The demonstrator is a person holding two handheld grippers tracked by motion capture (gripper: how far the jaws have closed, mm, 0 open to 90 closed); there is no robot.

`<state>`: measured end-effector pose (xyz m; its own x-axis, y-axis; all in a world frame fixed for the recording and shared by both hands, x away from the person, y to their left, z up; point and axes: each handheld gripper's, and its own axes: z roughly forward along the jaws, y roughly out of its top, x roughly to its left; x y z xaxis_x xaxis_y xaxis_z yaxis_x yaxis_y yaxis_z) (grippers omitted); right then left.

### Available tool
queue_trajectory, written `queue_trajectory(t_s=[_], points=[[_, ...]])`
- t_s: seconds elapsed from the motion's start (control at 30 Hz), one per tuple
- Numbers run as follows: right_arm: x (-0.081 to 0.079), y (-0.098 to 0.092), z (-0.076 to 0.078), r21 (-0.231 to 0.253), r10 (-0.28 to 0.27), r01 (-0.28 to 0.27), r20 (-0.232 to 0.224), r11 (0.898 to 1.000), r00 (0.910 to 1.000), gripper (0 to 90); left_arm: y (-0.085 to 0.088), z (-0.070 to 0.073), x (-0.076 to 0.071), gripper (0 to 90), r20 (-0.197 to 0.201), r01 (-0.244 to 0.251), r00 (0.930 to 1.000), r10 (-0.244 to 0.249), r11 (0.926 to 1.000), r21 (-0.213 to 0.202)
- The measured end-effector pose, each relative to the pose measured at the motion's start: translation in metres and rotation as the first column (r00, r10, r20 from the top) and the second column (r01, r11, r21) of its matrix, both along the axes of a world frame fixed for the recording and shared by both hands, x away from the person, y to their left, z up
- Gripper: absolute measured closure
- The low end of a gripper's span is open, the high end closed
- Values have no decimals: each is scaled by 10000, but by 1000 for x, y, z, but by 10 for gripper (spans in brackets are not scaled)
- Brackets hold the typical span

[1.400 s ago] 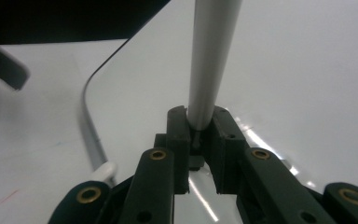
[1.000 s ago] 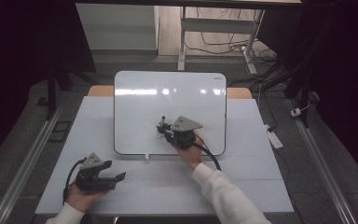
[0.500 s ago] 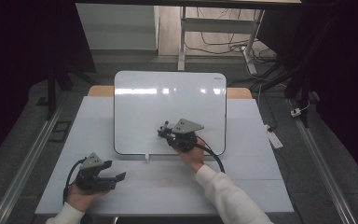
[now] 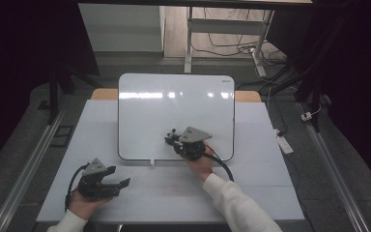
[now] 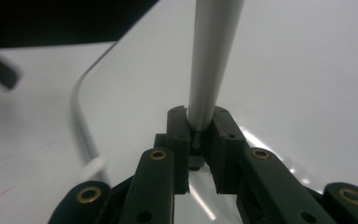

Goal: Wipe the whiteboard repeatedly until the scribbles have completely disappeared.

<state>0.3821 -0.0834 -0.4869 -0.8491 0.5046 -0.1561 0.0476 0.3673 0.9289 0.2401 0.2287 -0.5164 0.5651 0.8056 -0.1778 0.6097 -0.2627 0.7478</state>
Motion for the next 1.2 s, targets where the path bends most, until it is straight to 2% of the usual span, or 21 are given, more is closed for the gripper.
queue_trajectory(t_s=[0.07, 0.1, 0.13, 0.17, 0.23, 0.27, 0.3, 0.4, 0.47, 0.57, 0.63, 0.67, 0.73, 0.8, 0.83, 0.93, 1.0, 1.03, 1.07, 1.13, 1.2], points=[[7, -11, 6, 391, -440, 440, -12, 9983, 9990, 787, 0, 0, 0, 239, -13, 8, 10000, -8, 10000, -19], [7, -13, 6, 491, -475, 480, -109, 9976, 9988, 788, 0, 0, 1, 239, -28, 0, 10000, 0, 10000, 3], [5, -11, 4, 362, -341, 347, -177, 9987, 9993, 787, -1, -1, 1, 239, -55, -9, 10000, 9, 10000, 0], [-2, -3, -2, -59, 143, -144, -209, 9999, 9997, 787, -1, -1, 1, 239, -62, -15, 10000, 15, 10000, -7], [-5, 1, -5, -222, 363, -368, -214, 9991, 9991, 788, -1, 0, 1, 239, -35, -3, 10000, 3, 10000, 10], [-5, 4, -5, -327, 415, -417, -74, 9986, 9991, 787, 0, 0, 1, 239, -24, 1, 10000, -1, 10000, 5], [-4, 3, -3, -275, 329, -330, -40, 9991, 9995, 788, 0, 0, 0, 239, -23, -12, 10000, 12, 10000, 1], [9, -10, 7, 412, -387, 387, -14, 9984, 9992, 788, 0, 0, 0, 239, -6, -33, 10000, 32, 10000, -26], [10, -15, 8, 556, -506, 512, -118, 9971, 9987, 787, 0, 0, 1, 239, -44, -10, 10000, 10, 10000, -11], [-1, -5, -2, -34, 130, -131, -230, 9999, 9997, 787, 0, -1, 2, 238, -66, -12, 10000, 12, 10000, 6], [-3, -3, -1, -299, 227, -229, -93, 9993, 9997, 787, 0, 0, 1, 238, -28, -16, 10000, 16, 10000, -5], [0, -5, 0, -172, 187, -189, -81, 9997, 9998, 787, 0, 0, 0, 238, -6, -21, 10000, 21, 10000, -7], [5, -12, 6, 148, -392, 390, 98, 9991, 9992, 787, 0, 0, 0, 238, -4, -49, 10000, 49, 10000, -43], [10, -19, 9, 513, -595, 601, -130, 9969, 9981, 787, 0, 0, 1, 238, -25, -15, 10000, 15, 10000, -30], [8, -19, 9, 453, -606, 608, -59, 9971, 9981, 787, 0, 0, 1, 238, -46, -15, 10000, 15, 10000, -8], [-1, -6, -2, 123, 28, -24, -351, 9999, 9994, 787, 0, 0, 2, 238, -51, -12, 10000, 12, 10000, 5], [-7, 3, -8, -136, 419, -423, -339, 9990, 9985, 787, 0, 0, 1, 238, -31, -37, 10000, 37, 10000, -27], [-8, 4, -8, -209, 416, -421, -253, 9989, 9988, 787, 0, 0, 1, 238, -34, -61, 10000, 61, 10000, -51], [-7, 3, -7, -198, 398, -402, -167, 9990, 9991, 787, 0, 0, 0, 238, -30, -55, 10000, 55, 10000, -56], [-1, -5, 0, 16, -113, 113, -20, 9999, 9999, 788, 0, 0, 1, 238, -28, -41, 10000, 41, 10000, -50], [3, -13, 4, 241, -386, 387, -41, 9990, 9992, 788, 0, 0, 1, 238, -37, -6, 10000, 5, 10000, -46]])
